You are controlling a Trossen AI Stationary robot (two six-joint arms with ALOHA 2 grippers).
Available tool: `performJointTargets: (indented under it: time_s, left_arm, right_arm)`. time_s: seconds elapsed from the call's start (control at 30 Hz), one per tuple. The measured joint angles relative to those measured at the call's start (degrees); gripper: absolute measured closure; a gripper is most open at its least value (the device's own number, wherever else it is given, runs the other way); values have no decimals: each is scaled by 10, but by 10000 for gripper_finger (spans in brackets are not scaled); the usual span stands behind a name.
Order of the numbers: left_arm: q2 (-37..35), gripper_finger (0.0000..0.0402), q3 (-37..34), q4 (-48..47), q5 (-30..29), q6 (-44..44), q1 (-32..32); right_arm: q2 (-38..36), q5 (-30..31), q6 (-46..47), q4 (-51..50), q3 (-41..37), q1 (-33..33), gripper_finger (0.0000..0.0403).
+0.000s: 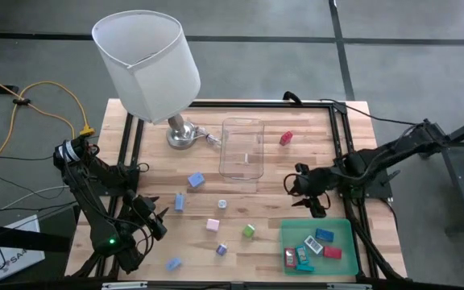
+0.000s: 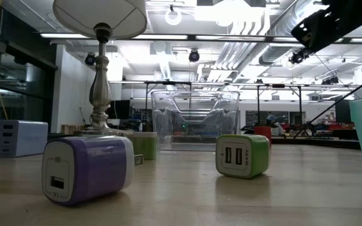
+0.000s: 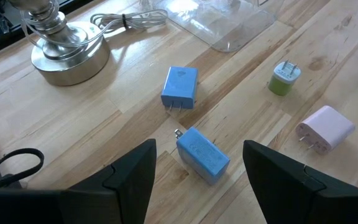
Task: Pick & Place Office items
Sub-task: Put the red charger adapter into the transparent bin
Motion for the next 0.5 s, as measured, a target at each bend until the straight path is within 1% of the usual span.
performJointTargets:
  time_s: [0.2, 0.33, 0.5]
  left_arm:
    - [0, 170, 0, 0, 0, 0, 0]
    - [0, 170, 0, 0, 0, 0, 0]
    - [0, 170, 0, 0, 0, 0, 0]
  right_arm:
    - [0, -35, -29, -1, 0, -48, 224]
    - [-1, -42, -47, -1, 0, -74, 224]
    - [-9, -71, -63, -1, 0, -106, 224]
